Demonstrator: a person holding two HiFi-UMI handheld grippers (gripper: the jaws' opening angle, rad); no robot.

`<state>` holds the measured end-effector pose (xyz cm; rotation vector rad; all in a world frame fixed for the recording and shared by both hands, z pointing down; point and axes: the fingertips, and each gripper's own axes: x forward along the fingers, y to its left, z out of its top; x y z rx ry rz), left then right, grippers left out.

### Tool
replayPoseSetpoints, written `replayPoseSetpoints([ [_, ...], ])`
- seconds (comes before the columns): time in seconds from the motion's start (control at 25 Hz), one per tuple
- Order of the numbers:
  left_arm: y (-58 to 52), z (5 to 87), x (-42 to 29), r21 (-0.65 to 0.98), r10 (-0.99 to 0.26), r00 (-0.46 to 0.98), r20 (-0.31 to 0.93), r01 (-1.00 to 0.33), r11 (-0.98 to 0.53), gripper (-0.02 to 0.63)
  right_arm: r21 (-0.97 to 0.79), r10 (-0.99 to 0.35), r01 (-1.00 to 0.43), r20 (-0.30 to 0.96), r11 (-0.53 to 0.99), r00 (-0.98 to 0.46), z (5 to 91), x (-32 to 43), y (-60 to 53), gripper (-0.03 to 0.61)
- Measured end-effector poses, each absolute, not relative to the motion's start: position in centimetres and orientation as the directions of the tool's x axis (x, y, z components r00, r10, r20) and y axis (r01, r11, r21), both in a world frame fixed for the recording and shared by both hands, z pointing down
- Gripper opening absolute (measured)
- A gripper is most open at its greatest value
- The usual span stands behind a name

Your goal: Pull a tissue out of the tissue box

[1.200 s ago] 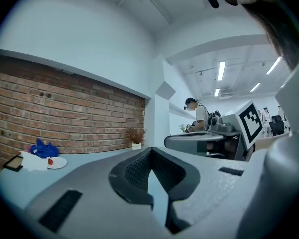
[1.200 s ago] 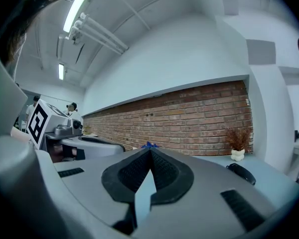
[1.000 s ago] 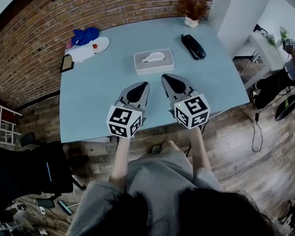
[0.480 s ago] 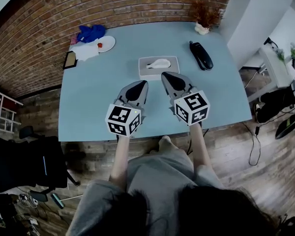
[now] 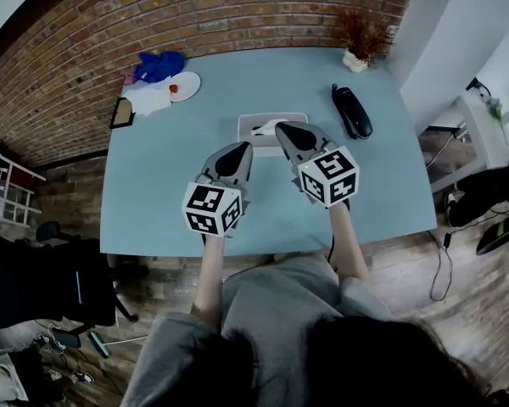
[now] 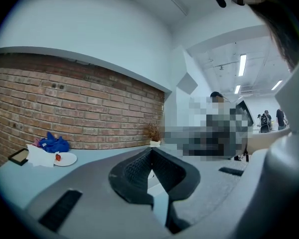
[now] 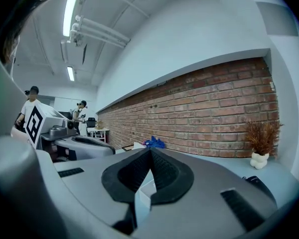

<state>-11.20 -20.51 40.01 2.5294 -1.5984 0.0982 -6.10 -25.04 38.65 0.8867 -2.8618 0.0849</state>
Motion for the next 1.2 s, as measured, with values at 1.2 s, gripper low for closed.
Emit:
replayPoseSetpoints([
  [1.2, -27.1, 51.4, -12.7, 0.227, -0.809, 0.459, 0.368, -0.888, -0.401, 0.003, 0.244, -0.281, -0.149, 0.710, 0.958, -0.645, 52.9, -8.1, -34.8, 0.081],
])
